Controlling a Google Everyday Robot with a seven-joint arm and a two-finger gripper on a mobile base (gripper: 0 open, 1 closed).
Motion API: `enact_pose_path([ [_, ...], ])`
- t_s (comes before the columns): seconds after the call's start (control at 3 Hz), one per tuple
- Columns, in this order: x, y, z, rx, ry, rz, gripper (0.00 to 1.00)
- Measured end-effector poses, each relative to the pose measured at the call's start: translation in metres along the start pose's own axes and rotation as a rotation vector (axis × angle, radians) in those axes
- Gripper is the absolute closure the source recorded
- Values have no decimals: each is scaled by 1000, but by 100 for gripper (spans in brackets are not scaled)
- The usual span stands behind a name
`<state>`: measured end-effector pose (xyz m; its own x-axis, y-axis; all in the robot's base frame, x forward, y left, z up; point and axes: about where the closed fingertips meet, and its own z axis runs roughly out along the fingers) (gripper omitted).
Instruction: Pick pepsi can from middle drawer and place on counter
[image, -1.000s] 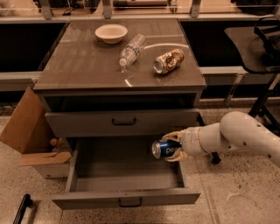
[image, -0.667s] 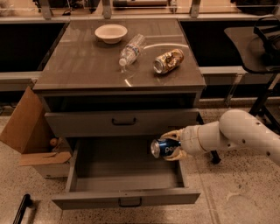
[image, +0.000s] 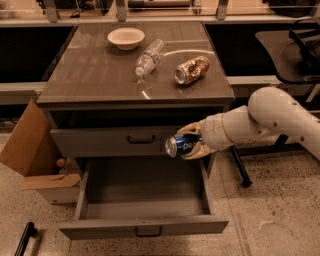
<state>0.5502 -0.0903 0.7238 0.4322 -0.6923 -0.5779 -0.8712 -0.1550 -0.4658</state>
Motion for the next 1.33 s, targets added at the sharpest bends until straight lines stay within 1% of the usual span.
enact_pose_path([
  [0.33,-20,-39,-11,1,20,4,100],
  [0.67,-20,-40,-11,1,20,4,100],
  [1.0,-28,-50,-18,12,-6,15,100],
  [1.33,-46,-77,-41,26,-22,19,100],
])
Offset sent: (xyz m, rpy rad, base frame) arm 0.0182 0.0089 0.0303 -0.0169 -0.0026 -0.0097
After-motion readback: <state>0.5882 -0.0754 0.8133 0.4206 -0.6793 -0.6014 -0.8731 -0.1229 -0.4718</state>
